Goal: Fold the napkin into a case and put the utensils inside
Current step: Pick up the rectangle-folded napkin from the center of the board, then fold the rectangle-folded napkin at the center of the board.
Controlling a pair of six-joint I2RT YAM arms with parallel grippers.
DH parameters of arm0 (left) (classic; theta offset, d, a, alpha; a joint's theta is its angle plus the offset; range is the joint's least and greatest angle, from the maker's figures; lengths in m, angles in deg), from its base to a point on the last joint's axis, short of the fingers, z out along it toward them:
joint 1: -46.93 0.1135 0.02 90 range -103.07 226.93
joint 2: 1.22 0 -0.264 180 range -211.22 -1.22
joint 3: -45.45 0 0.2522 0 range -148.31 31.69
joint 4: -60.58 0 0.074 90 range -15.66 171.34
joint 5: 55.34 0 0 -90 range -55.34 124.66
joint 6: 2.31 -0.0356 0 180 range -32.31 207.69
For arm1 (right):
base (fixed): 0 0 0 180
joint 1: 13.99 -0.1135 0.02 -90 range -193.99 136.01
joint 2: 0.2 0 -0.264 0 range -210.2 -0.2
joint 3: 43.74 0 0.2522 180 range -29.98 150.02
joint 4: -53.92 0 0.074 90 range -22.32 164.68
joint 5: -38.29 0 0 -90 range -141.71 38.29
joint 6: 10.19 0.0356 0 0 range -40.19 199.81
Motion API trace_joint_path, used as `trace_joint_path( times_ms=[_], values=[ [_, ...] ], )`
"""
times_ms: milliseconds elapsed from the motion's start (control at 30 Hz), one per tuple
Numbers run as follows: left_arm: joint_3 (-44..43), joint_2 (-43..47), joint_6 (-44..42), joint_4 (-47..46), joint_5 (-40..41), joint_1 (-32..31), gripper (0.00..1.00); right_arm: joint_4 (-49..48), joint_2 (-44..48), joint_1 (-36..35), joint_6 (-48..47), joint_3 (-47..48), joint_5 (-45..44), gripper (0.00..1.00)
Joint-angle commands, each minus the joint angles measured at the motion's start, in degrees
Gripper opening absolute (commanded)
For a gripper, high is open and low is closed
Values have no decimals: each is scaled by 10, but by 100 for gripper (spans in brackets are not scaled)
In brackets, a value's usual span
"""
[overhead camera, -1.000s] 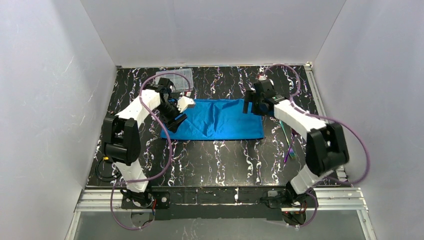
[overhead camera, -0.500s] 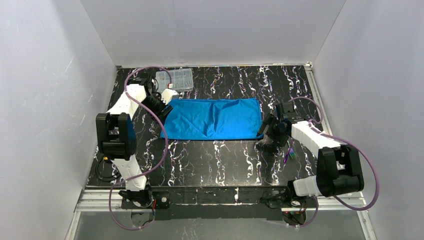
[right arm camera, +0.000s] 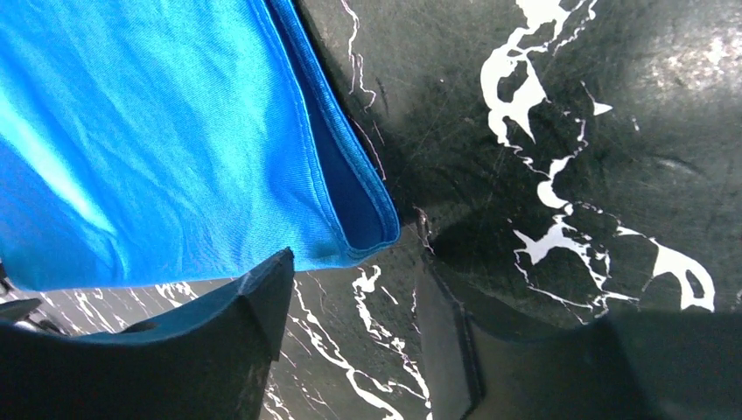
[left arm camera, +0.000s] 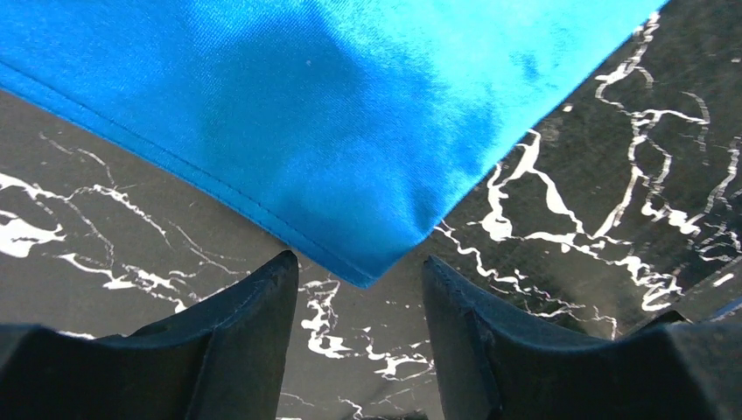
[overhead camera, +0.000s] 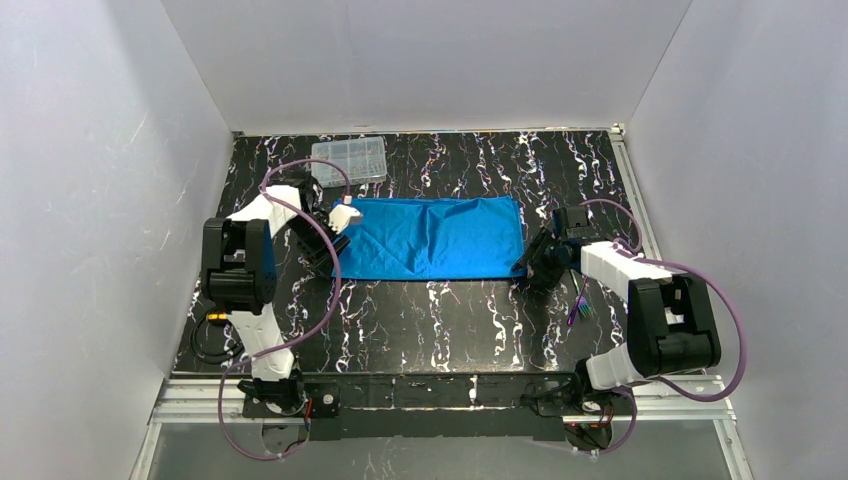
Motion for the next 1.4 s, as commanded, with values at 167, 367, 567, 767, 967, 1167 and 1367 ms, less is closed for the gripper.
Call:
trace_joint_path(
  times_ms=[167, 367, 567, 767, 967, 1167, 1367],
  values=[
    [30, -4, -1, -40, 17, -13, 51, -24, -15, 1, 22, -15, 5, 31],
    [39, 6, 2, -39, 2, -27, 50, 31, 28, 7, 0, 10, -63, 4],
    [42, 46, -5, 10, -68, -63, 51, 52, 48, 54, -28, 11, -67, 1],
    [18, 66, 10, 49, -127, -74, 51, 62, 35, 51, -73, 75, -54, 1],
    [-27, 60, 13, 69, -169, -13, 51, 89, 16, -34, -99, 179, -72, 1],
    [-42, 40, 38, 60, -170, 30, 49, 83, -46, -167, -77, 260, -93, 1],
    [-3, 40, 120, -9, -214, 87, 47, 59, -149, -273, -65, 366, -87, 1]
  ],
)
